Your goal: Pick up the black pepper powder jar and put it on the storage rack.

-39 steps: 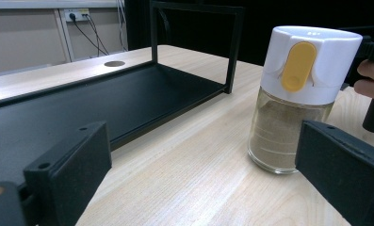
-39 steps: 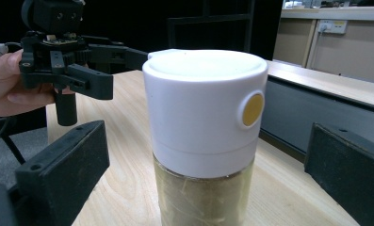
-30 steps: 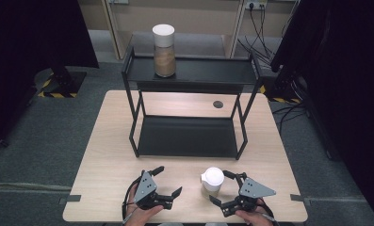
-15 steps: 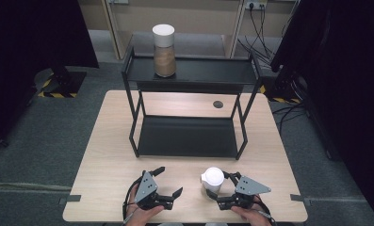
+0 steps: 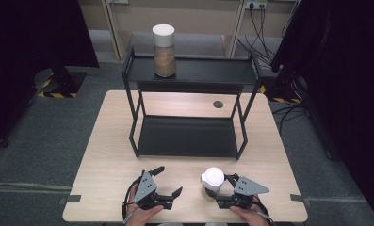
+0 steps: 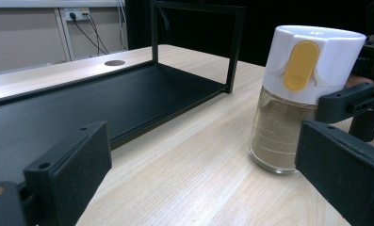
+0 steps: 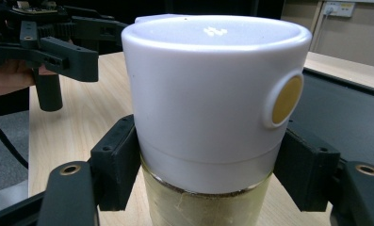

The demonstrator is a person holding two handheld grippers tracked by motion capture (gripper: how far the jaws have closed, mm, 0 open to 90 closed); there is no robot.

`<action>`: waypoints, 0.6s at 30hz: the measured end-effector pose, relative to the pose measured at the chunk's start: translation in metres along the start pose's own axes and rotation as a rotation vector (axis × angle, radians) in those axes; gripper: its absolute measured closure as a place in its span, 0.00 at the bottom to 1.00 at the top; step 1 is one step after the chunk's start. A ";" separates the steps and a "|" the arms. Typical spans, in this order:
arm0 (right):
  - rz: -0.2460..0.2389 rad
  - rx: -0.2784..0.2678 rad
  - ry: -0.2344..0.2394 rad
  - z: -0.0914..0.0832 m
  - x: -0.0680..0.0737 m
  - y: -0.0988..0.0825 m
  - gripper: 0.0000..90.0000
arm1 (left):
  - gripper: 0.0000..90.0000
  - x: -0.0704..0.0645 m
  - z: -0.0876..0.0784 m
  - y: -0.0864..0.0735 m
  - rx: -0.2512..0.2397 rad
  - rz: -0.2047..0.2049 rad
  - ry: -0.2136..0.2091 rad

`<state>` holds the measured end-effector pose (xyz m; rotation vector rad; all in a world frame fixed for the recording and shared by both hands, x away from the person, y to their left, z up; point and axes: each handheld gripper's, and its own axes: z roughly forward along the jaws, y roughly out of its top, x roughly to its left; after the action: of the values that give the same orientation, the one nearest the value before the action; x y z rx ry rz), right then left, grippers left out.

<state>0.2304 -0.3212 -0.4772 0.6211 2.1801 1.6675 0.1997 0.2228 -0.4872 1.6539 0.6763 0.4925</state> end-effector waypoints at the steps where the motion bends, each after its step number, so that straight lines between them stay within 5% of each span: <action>1: 0.002 -0.003 -0.002 -0.001 0.001 0.000 0.34 | 0.04 0.000 0.000 0.000 0.000 0.001 -0.001; 18: 0.016 -0.045 -0.022 -0.012 -0.004 0.030 0.34 | 0.04 0.000 -0.001 0.000 -0.001 0.004 0.006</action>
<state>0.2321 -0.3269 -0.4454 0.6428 2.1220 1.7051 0.1986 0.2232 -0.4873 1.6544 0.6769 0.5009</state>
